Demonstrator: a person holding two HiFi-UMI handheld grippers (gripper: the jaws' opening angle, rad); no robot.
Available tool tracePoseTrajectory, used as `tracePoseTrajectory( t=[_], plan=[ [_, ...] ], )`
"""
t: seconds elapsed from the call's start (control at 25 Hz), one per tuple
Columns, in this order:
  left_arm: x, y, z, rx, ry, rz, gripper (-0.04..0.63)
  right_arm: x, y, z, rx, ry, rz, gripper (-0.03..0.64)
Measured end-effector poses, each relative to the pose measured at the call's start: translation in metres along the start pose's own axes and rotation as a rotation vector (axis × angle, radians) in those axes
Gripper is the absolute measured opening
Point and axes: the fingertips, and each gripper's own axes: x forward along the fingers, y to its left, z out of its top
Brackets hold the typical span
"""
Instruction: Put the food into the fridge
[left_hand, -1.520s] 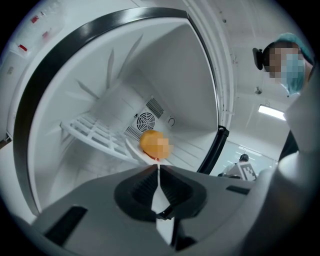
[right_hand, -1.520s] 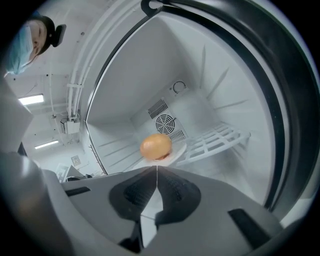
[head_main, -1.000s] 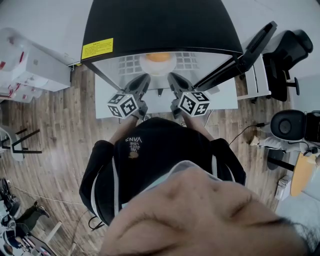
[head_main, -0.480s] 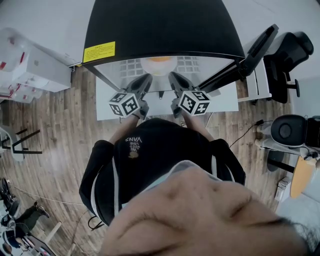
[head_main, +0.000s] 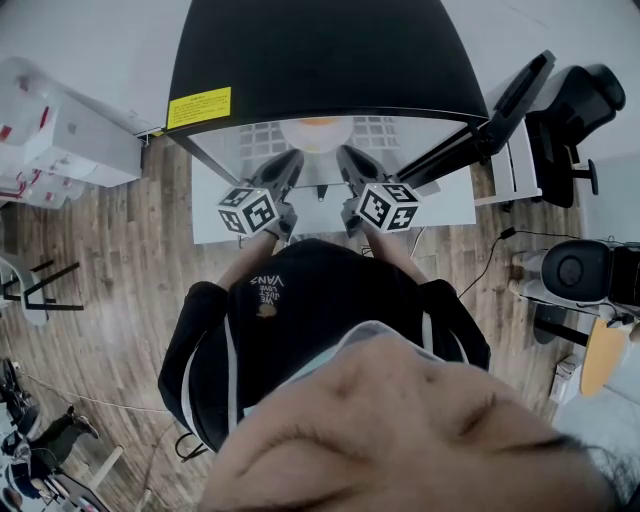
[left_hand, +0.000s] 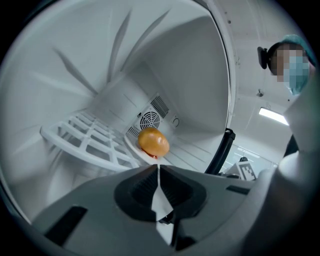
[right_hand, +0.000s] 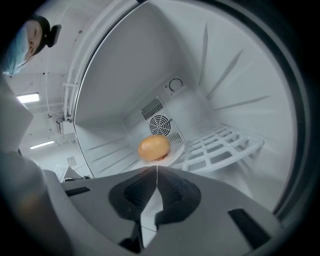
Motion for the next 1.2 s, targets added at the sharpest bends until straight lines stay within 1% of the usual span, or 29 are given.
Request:
tracePoseTrajectory(
  t=[0.36,0.6,0.96,1.2],
  plan=[
    [-0.008,-0.01,-0.004,0.029,-0.009,0.004,0.025,-0.014,0.001,0.0,-0.013,-0.014,0.0,0.015],
    [-0.016,-0.024,-0.013,0.031,-0.011,0.005,0.025,-0.029,0.007,-0.002,-0.021,-0.02,0.015,0.015],
    [-0.032,-0.048,-0.025,0.062,-0.031,0.016,0.025,-0.054,0.016,-0.009,-0.032,-0.028,0.041,0.015],
    [-0.046,-0.062,-0.037,0.056,-0.049,0.024,0.025,-0.072,0.023,-0.02,-0.025,-0.014,0.064,0.015]
  ],
)
